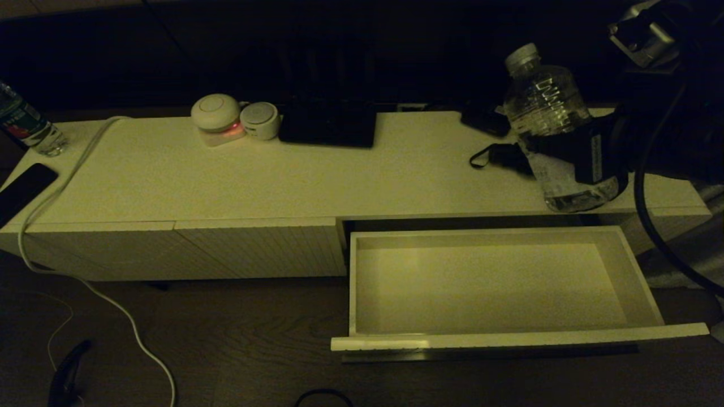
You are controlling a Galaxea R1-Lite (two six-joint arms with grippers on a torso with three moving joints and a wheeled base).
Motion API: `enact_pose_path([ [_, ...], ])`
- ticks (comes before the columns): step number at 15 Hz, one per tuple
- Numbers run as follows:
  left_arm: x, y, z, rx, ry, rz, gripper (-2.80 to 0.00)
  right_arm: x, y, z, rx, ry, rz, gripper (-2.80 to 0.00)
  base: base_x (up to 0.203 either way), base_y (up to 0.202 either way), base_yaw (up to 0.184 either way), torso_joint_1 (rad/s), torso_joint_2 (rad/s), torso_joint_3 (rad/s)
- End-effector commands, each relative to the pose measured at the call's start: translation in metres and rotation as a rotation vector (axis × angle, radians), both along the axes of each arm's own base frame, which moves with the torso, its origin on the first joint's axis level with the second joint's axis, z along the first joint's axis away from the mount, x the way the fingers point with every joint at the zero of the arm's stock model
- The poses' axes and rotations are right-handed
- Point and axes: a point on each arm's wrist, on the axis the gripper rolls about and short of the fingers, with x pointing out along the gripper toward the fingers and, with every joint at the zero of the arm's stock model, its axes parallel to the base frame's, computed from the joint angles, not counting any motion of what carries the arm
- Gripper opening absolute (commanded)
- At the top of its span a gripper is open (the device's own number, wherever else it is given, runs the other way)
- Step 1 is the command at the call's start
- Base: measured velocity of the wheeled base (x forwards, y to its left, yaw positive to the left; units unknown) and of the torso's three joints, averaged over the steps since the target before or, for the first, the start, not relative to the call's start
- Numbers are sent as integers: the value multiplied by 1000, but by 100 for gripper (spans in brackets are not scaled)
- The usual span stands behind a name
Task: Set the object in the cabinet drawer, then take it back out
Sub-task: Take the mineral water out of the drawer and put it on the table
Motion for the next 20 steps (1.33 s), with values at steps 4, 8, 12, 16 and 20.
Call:
enact_pose_path([
  [4, 0, 0, 0, -1, 1, 1, -280, 51, 37, -32, 195, -114, -257, -280, 0, 0, 0, 0, 0, 0],
  [8, 0, 0, 0, -1, 0, 1, -280, 104, 75, -78, 285, -230, -413, -280, 0, 0, 0, 0, 0, 0],
  [12, 0, 0, 0, -1, 1, 1, -280, 138, 95, -76, 441, -399, -487, -280, 0, 0, 0, 0, 0, 0],
  [16, 0, 0, 0, -1, 0, 1, -280, 146, 102, -65, 532, -547, -495, -280, 0, 0, 0, 0, 0, 0],
  [20, 0, 0, 0, -1, 0, 1, -280, 163, 123, -94, 475, -678, -491, -280, 0, 0, 0, 0, 0, 0],
])
